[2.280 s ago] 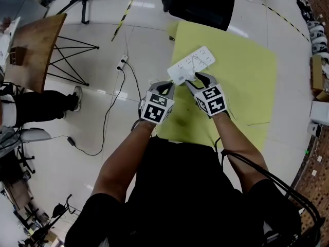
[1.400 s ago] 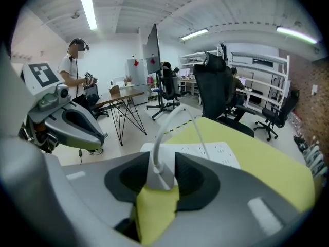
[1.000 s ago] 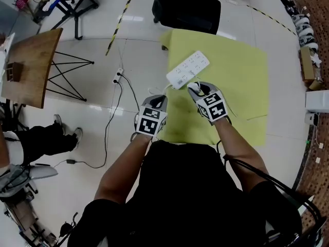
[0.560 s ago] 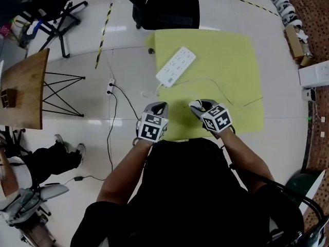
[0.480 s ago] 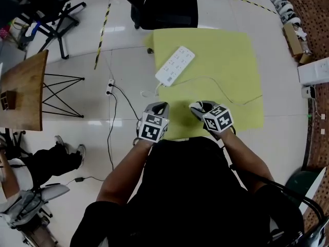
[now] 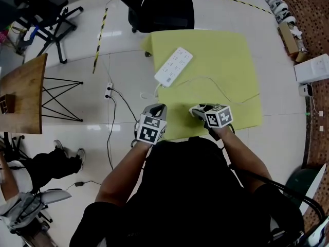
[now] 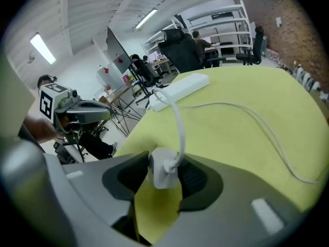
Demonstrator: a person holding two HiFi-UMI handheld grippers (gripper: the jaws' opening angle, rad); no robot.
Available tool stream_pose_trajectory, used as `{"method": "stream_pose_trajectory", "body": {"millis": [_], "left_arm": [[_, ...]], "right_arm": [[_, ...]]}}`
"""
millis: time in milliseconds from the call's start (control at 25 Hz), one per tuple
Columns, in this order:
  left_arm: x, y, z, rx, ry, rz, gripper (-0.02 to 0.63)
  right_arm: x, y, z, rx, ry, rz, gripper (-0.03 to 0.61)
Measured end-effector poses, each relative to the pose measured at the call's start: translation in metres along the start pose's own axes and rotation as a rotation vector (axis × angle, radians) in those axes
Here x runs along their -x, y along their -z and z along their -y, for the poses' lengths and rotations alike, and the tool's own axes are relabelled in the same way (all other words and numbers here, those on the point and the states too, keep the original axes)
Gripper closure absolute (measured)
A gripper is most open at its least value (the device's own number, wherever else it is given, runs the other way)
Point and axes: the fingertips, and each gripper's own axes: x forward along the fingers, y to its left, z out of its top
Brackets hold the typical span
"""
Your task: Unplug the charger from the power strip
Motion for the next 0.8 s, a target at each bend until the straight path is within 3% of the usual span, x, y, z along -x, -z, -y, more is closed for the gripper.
{"method": "stream_pose_trajectory", "body": {"millis": [200,640,720,800], "left_arm": [[0.007,-0.004,-0.007,0.029,-0.014,0.030,0.606],[0.023,-0.011,0.005,0.023,0.035,0.065,0.606],[0.025,-0.013,0.011,0.015,0.052,0.072,0.606],[0.027,-0.016,0.018,0.008,0.068,0.081,0.606]], "right_arm": [[0.010,-0.006,0.023,-0.029,0.086,0.006,0.368],[0.047,0.003,0.048,-0.100,0.288,0.045,0.364],[0.057,0.008,0.045,-0.134,0.300,0.079,0.373],[0.069,0.010,0.035,-0.154,0.292,0.146,0.438]]}}
